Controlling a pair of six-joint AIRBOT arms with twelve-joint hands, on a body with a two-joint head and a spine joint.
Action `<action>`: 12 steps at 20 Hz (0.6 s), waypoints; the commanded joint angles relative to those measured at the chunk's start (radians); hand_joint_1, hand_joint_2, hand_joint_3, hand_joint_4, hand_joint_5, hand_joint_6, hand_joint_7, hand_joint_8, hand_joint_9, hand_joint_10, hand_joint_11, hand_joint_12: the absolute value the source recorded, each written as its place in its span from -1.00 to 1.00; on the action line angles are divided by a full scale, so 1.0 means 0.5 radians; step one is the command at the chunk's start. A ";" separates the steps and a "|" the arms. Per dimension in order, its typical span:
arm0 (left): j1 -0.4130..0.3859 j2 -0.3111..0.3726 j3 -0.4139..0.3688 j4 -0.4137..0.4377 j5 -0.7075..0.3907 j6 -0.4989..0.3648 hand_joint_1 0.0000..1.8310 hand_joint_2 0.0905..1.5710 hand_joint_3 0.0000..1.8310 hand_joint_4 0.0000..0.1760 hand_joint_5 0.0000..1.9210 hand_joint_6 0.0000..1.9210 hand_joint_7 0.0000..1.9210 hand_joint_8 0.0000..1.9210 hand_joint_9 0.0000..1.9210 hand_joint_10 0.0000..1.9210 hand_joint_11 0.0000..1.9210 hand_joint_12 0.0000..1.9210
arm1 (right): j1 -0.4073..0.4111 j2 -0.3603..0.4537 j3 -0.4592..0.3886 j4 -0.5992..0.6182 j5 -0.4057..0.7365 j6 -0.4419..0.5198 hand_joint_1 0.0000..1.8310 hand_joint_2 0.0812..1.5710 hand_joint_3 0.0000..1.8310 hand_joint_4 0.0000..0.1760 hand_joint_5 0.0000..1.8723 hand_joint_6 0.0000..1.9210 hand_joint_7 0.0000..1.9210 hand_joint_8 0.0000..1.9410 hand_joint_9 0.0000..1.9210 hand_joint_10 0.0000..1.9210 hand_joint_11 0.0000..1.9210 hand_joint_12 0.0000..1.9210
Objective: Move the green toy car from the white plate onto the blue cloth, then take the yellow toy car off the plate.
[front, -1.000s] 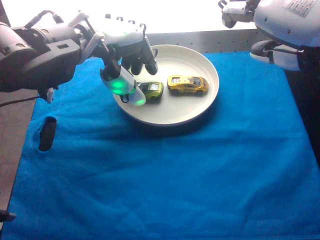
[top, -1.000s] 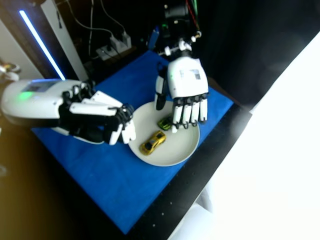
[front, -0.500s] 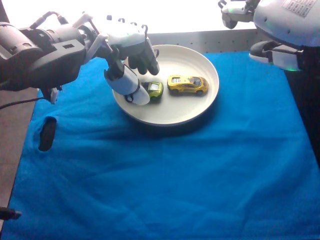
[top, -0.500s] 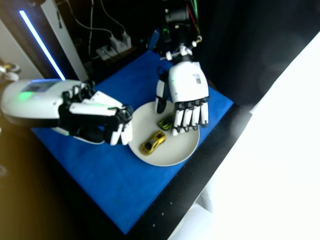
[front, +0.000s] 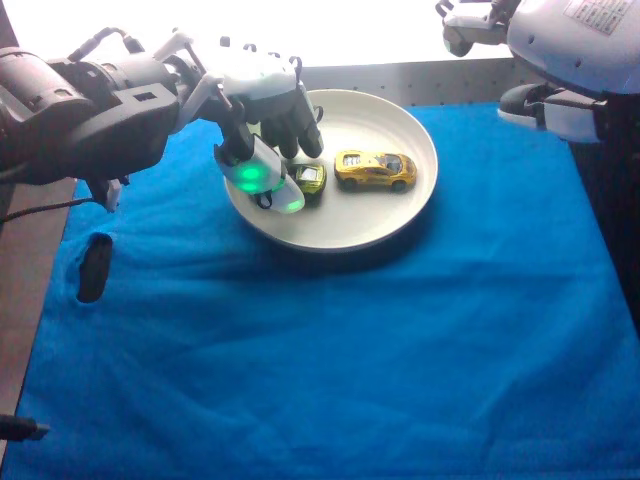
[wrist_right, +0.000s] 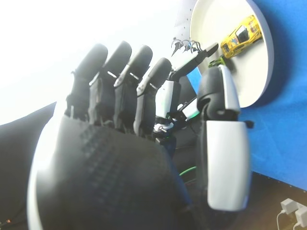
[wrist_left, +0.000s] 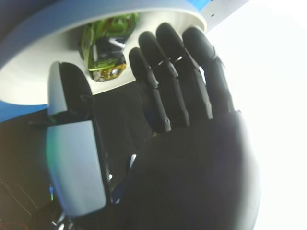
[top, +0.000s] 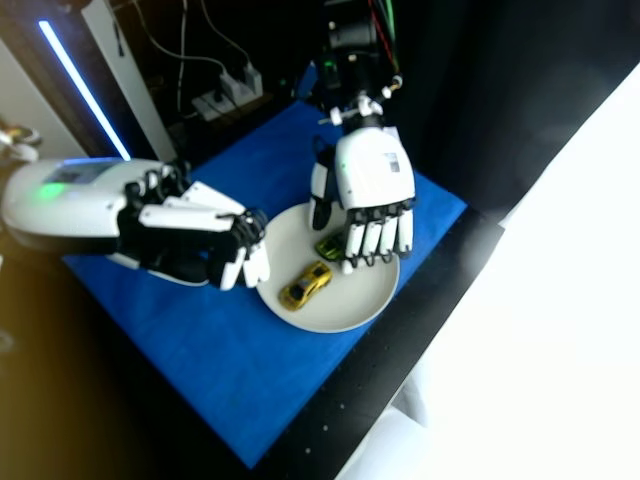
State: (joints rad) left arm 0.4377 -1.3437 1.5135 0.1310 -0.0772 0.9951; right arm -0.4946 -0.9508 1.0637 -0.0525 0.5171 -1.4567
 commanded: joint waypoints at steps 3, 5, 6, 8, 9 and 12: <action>0.004 -0.016 0.013 -0.006 -0.186 -0.003 0.06 0.15 -1.00 -1.00 -0.11 -1.00 -0.15 -0.76 -0.47 -0.09 -0.91 0.75 | 0.030 0.003 0.001 0.003 0.237 -0.015 0.11 0.36 -1.00 -1.00 -0.41 -0.26 -0.47 -0.25 -0.74 0.27 -1.00 0.99; 0.006 -0.020 0.016 -0.006 -0.183 -0.003 0.08 0.14 -1.00 -1.00 -0.12 -1.00 -0.17 -0.84 -0.51 -0.22 -1.00 0.61 | 0.030 0.003 0.000 0.003 0.237 -0.015 0.11 0.36 -1.00 -1.00 -0.40 -0.28 -0.45 -0.34 -0.76 0.19 -1.00 0.93; 0.008 -0.020 0.016 -0.006 -0.182 -0.003 0.10 0.14 -1.00 -1.00 -0.11 -1.00 -0.16 -0.87 -0.49 -0.27 -1.00 0.60 | 0.030 0.003 -0.001 0.003 0.237 -0.015 0.13 0.35 -1.00 -1.00 -0.40 -0.28 -0.42 -0.35 -0.72 0.20 -1.00 0.96; 0.014 -0.021 0.017 -0.006 -0.180 -0.003 0.12 0.14 -1.00 -1.00 -0.10 -0.99 -0.14 -0.94 -0.47 -0.39 -1.00 0.46 | 0.030 0.003 -0.001 0.003 0.237 -0.015 0.16 0.34 -1.00 -1.00 -0.38 -0.29 -0.38 -0.36 -0.68 0.23 -1.00 1.00; 0.017 -0.024 0.019 -0.006 -0.176 -0.003 0.15 0.15 -1.00 -1.00 -0.07 -0.98 -0.11 -0.93 -0.46 -0.40 -1.00 0.35 | 0.030 0.003 -0.002 0.003 0.237 -0.015 0.14 0.36 -1.00 -1.00 -0.40 -0.30 -0.40 -0.37 -0.68 0.23 -1.00 1.00; 0.023 -0.031 0.026 -0.006 -0.170 -0.003 0.25 0.19 -0.99 -1.00 0.04 -0.95 0.02 -0.92 -0.35 -0.43 -1.00 0.22 | 0.030 0.003 -0.003 0.003 0.237 -0.015 0.17 0.35 -1.00 -1.00 -0.38 -0.33 -0.43 -0.39 -0.75 0.22 -1.00 0.95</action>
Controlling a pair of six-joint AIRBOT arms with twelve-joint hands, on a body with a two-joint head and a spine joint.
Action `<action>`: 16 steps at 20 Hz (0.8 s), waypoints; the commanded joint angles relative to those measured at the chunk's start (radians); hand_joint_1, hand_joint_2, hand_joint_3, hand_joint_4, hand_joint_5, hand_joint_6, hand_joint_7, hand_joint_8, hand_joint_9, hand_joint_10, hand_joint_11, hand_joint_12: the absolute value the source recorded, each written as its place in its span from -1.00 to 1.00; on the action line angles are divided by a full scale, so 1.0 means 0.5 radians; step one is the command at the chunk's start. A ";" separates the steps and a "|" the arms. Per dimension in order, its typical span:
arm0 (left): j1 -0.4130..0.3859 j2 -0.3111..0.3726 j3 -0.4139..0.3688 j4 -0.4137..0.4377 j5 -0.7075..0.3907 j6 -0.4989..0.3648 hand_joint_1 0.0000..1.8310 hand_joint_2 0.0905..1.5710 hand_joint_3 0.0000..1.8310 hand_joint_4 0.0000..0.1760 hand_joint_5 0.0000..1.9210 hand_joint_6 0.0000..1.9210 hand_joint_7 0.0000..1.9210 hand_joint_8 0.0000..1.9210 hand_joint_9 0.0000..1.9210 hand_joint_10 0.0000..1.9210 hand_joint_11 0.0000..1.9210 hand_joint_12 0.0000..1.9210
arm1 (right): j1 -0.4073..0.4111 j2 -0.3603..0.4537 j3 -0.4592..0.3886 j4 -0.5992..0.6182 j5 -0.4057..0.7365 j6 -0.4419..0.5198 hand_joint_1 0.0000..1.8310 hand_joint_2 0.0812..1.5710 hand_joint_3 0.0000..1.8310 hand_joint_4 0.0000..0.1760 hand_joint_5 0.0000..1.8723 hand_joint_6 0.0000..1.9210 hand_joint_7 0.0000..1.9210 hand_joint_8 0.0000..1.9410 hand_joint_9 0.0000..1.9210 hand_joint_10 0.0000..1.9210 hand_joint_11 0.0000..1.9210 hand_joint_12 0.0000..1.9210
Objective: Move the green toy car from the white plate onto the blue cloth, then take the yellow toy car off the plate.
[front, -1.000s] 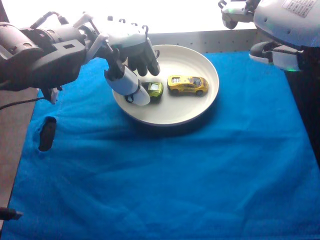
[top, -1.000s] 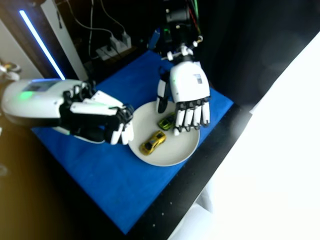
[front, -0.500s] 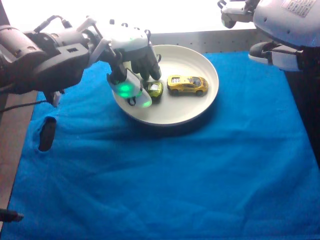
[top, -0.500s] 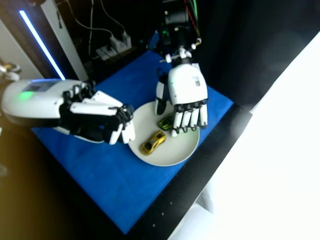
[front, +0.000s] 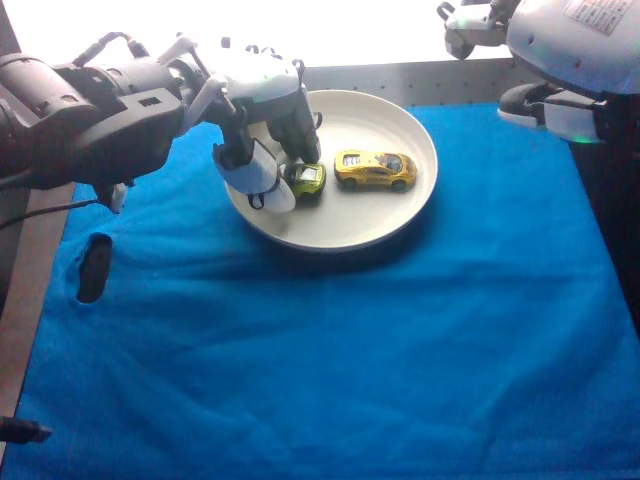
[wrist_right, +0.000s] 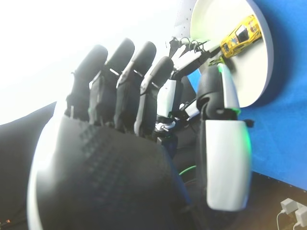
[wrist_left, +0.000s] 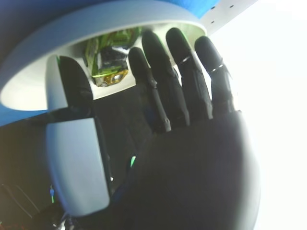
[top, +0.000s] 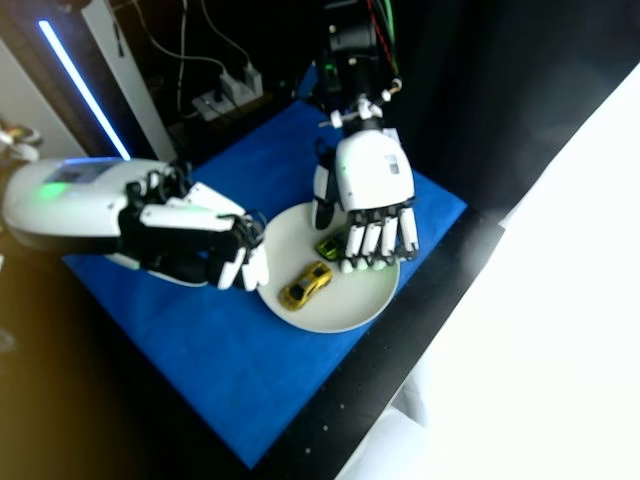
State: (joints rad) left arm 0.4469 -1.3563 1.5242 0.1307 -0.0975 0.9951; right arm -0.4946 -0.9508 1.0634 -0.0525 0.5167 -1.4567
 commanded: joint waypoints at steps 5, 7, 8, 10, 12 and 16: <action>0.008 -0.006 0.007 -0.010 -0.129 -0.003 0.29 0.45 -1.00 -0.67 -0.06 0.19 -0.11 0.22 -0.35 -0.04 -1.00 0.67 | 0.030 0.003 -0.005 0.004 0.237 -0.015 0.15 0.35 -1.00 -1.00 -0.37 -0.38 -0.41 -0.44 -0.75 0.17 -1.00 0.91; 0.008 -0.005 0.007 -0.013 -0.132 -0.002 0.30 0.46 -1.00 -1.00 -0.06 0.27 -0.14 0.20 -0.36 0.01 -0.92 0.72 | 0.030 0.003 -0.005 0.004 0.237 -0.015 0.18 0.36 -1.00 -1.00 -0.41 -0.26 -0.45 -0.28 -0.73 0.27 -1.00 0.97; 0.008 -0.005 0.008 -0.016 -0.134 -0.002 0.31 0.46 -1.00 -1.00 -0.05 0.29 -0.14 0.16 -0.35 -0.04 -0.92 0.68 | 0.030 0.003 -0.006 0.005 0.237 -0.015 0.19 0.36 -1.00 -1.00 -0.42 -0.24 -0.46 -0.21 -0.70 0.31 -0.95 0.98; 0.008 -0.005 0.011 -0.027 -0.138 -0.002 0.32 0.45 -1.00 -1.00 -0.03 0.27 -0.12 0.13 -0.33 -0.05 -0.94 0.67 | 0.030 0.003 -0.007 0.005 0.237 -0.015 0.18 0.36 -1.00 -1.00 -0.36 -0.34 -0.41 -0.32 -0.65 0.21 -0.93 0.94; 0.009 -0.005 0.012 -0.039 -0.147 -0.002 0.32 0.46 -1.00 -1.00 -0.04 0.31 -0.14 0.15 -0.38 -0.06 -1.00 0.64 | 0.030 0.003 -0.008 0.005 0.237 -0.015 0.19 0.36 -1.00 -1.00 -0.32 -0.42 -0.36 -0.38 -0.61 0.22 -0.89 0.95; 0.010 0.025 -0.011 -0.075 -0.193 -0.002 0.31 0.45 -1.00 -1.00 -0.03 0.17 -0.12 0.24 -0.29 0.17 -0.70 0.82 | 0.030 0.003 -0.009 0.005 0.237 -0.015 0.18 0.35 -1.00 -1.00 -0.30 -0.39 -0.35 -0.24 -0.62 0.33 -0.87 0.99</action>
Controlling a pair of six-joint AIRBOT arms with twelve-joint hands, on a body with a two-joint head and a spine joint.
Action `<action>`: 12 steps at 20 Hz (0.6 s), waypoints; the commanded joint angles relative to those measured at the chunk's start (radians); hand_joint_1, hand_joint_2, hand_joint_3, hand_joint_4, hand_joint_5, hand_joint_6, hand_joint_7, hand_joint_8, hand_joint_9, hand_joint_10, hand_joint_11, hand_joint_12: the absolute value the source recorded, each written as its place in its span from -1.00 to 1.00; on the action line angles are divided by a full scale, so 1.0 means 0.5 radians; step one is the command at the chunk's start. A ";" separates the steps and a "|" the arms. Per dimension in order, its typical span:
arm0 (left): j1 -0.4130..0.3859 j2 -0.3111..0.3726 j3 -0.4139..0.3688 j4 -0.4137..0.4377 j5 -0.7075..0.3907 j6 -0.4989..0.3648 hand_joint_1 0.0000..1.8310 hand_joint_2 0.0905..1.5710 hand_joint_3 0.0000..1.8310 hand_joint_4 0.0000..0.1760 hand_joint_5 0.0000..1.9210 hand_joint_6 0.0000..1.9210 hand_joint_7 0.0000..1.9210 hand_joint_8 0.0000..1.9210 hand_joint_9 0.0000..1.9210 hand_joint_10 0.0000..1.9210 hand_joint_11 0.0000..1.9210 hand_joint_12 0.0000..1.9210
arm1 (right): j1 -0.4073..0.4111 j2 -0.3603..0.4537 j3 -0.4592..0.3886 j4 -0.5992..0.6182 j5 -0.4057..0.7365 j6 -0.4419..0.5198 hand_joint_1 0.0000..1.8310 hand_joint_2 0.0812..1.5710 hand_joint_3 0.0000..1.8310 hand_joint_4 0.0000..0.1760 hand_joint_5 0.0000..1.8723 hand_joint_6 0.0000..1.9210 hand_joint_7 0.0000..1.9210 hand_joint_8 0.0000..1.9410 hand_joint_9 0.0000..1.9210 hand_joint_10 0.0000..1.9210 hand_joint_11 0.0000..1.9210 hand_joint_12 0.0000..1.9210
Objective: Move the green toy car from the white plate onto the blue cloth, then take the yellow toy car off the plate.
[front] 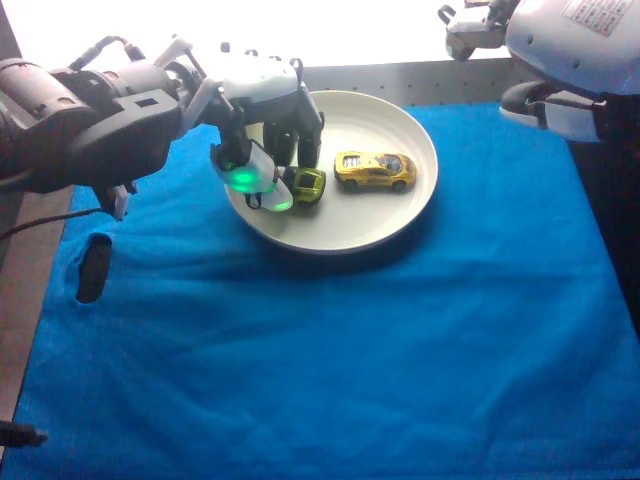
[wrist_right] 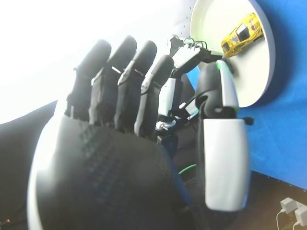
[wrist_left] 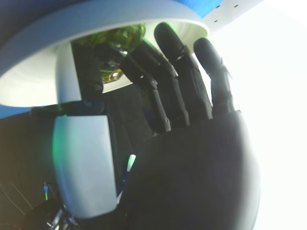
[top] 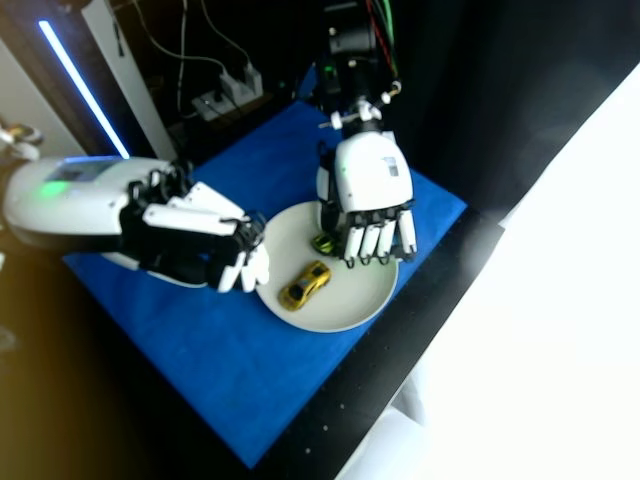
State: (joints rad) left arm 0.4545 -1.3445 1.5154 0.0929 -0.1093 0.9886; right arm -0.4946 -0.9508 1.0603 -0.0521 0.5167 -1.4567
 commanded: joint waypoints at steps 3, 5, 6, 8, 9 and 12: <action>-0.011 0.043 -0.035 -0.025 -0.241 0.011 0.34 0.45 -1.00 -1.00 -0.01 -0.08 -0.13 0.49 -0.29 0.65 -0.49 0.97 | 0.030 0.003 -0.003 0.004 0.238 -0.015 0.14 0.36 -1.00 -1.00 -0.32 -0.33 -0.38 -0.18 -0.62 0.31 -0.86 0.96; -0.020 0.103 -0.100 -0.030 -0.312 0.012 0.34 0.50 -1.00 -1.00 -0.12 0.01 -0.14 0.58 -0.17 0.82 -0.16 1.00 | 0.030 0.003 -0.003 0.004 0.238 -0.015 0.22 0.36 -1.00 -1.00 -0.35 -0.25 -0.40 -0.06 -0.59 0.40 -0.79 0.99; -0.024 0.136 -0.137 -0.030 -0.344 0.017 0.33 0.49 -1.00 -1.00 -0.11 0.05 -0.14 0.54 -0.32 0.73 -0.40 1.00 | 0.030 0.003 -0.003 0.004 0.238 -0.015 0.20 0.36 -1.00 -1.00 -0.39 -0.17 -0.41 0.01 -0.58 0.46 -0.77 1.00; -0.033 0.198 -0.209 -0.031 -0.395 0.054 0.28 0.50 -1.00 -0.99 -0.10 0.21 -0.20 0.44 -0.52 0.48 -0.89 0.94 | 0.030 0.003 -0.003 0.004 0.238 -0.015 0.18 0.37 -1.00 -1.00 -0.42 -0.10 -0.39 0.05 -0.54 0.46 -0.72 0.98; -0.036 0.246 -0.264 -0.032 -0.430 0.080 0.28 0.51 -1.00 -1.00 -0.09 0.29 -0.25 0.40 -0.68 0.39 -0.98 0.84 | 0.030 0.003 -0.003 0.004 0.238 -0.015 0.19 0.37 -1.00 -1.00 -0.42 -0.12 -0.37 -0.01 -0.53 0.40 -0.72 0.96; -0.033 0.388 -0.431 -0.032 -0.538 0.135 0.29 0.48 -1.00 -1.00 -0.06 0.25 -0.17 0.29 -0.62 0.51 -0.99 0.98 | 0.030 0.003 -0.003 0.011 0.238 -0.015 0.24 0.35 -1.00 -1.00 -0.39 -0.23 -0.32 -0.18 -0.51 0.29 -0.74 0.94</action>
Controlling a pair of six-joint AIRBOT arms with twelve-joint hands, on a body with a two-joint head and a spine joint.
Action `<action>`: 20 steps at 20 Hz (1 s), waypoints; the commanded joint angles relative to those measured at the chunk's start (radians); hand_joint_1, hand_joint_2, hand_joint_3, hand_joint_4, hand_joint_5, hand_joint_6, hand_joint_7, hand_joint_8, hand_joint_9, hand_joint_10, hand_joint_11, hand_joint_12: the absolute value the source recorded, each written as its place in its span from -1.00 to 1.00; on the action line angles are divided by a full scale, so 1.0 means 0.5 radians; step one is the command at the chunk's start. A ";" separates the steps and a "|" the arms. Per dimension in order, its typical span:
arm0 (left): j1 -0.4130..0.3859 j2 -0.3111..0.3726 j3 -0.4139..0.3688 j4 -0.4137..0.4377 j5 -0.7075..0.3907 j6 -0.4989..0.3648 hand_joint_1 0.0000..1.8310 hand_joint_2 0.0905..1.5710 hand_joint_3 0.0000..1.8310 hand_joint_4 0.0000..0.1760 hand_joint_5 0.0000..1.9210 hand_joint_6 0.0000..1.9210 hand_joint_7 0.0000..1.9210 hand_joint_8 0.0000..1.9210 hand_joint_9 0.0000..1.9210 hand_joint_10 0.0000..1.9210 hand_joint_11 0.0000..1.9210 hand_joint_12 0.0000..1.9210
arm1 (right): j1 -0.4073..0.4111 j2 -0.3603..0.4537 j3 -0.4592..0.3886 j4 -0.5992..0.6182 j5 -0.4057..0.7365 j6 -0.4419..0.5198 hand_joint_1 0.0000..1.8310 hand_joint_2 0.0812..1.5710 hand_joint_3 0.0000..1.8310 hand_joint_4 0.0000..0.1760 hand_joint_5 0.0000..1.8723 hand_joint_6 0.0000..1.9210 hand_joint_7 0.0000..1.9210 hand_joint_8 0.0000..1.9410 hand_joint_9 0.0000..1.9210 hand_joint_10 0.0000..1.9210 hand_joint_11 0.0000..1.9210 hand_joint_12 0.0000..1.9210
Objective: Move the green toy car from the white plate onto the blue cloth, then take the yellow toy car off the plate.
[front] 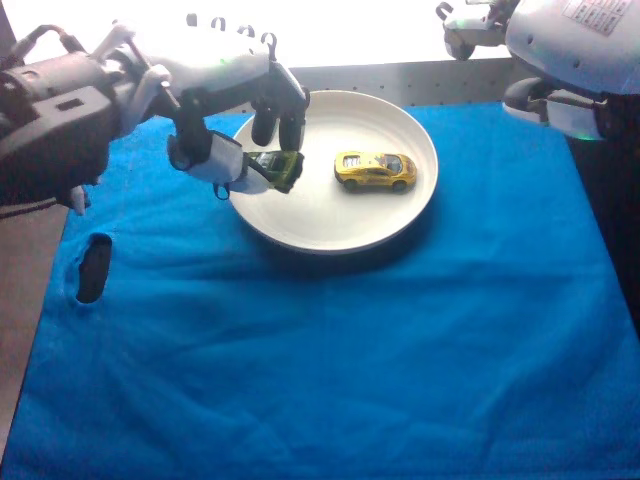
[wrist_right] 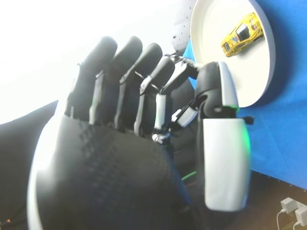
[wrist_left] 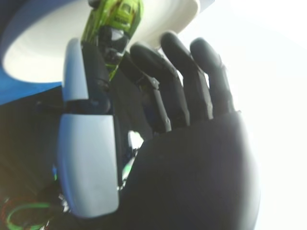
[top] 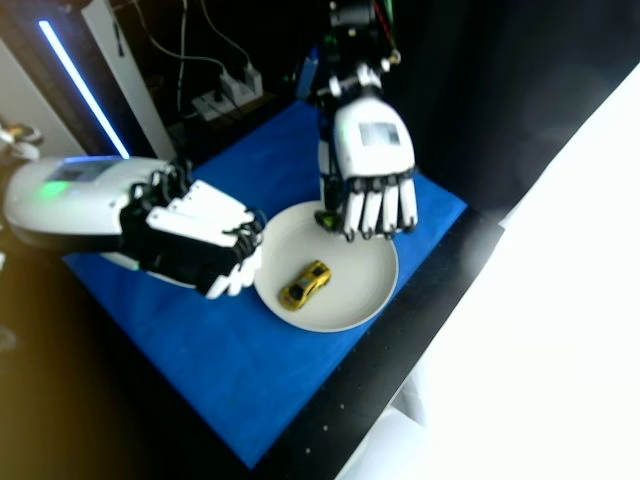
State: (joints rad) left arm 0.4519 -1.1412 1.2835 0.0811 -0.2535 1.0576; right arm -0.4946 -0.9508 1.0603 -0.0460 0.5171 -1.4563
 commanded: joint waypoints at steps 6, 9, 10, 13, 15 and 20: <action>0.081 0.365 -0.388 0.005 -0.591 0.056 0.31 0.44 -1.00 -0.86 -0.07 0.17 -0.06 0.22 -0.29 0.39 -0.57 0.89 | 0.030 0.003 -0.003 0.021 0.237 -0.016 0.26 0.35 -1.00 -1.00 -0.42 -0.20 -0.37 -0.20 -0.57 0.25 -0.81 0.90; 0.139 0.537 -0.565 0.035 -0.740 0.056 0.31 0.48 -1.00 -1.00 -0.03 0.05 -0.21 0.49 -0.50 0.55 -0.84 1.00 | 0.030 0.003 -0.003 0.027 0.237 -0.016 0.25 0.35 -1.00 -1.00 -0.44 -0.18 -0.40 -0.16 -0.56 0.24 -0.79 0.89; 0.169 0.603 -0.633 0.049 -0.796 0.056 0.28 0.48 -1.00 -0.67 -0.08 0.25 -0.14 0.27 -0.56 0.35 -0.99 0.90 | 0.030 0.003 -0.003 0.031 0.237 -0.016 0.27 0.34 -1.00 -1.00 -0.35 -0.41 -0.39 -0.14 -0.52 0.37 -0.63 0.94; 0.296 0.723 -0.769 0.050 -0.913 0.056 0.30 0.45 -1.00 -0.70 -0.05 0.11 -0.11 0.30 -0.48 0.36 -0.82 0.85 | 0.030 0.003 -0.003 0.036 0.237 -0.016 0.28 0.35 -1.00 -1.00 -0.37 -0.32 -0.50 0.11 -0.60 0.53 -0.68 1.00; 0.397 0.780 -0.850 0.043 -0.949 0.055 0.30 0.44 -1.00 -0.80 -0.01 0.05 -0.12 0.32 -0.51 0.36 -0.83 0.85 | 0.029 0.003 -0.001 0.037 0.236 -0.016 0.23 0.36 -0.99 -1.00 -0.39 -0.33 -0.51 0.10 -0.63 0.52 -0.74 1.00; 0.776 0.837 -0.998 -0.106 -1.049 0.051 0.29 0.45 -1.00 -0.68 -0.02 0.10 -0.14 0.31 -0.58 0.37 -0.72 0.74 | 0.013 -0.013 0.012 0.064 0.235 -0.016 0.20 0.40 -1.00 -1.00 -0.28 -0.75 -0.47 -0.22 -0.65 0.36 -0.79 0.99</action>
State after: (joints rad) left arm 0.8658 -0.7246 0.7834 0.0296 -0.6533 1.0821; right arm -0.4976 -0.9554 1.0657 -0.0177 0.5186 -1.4570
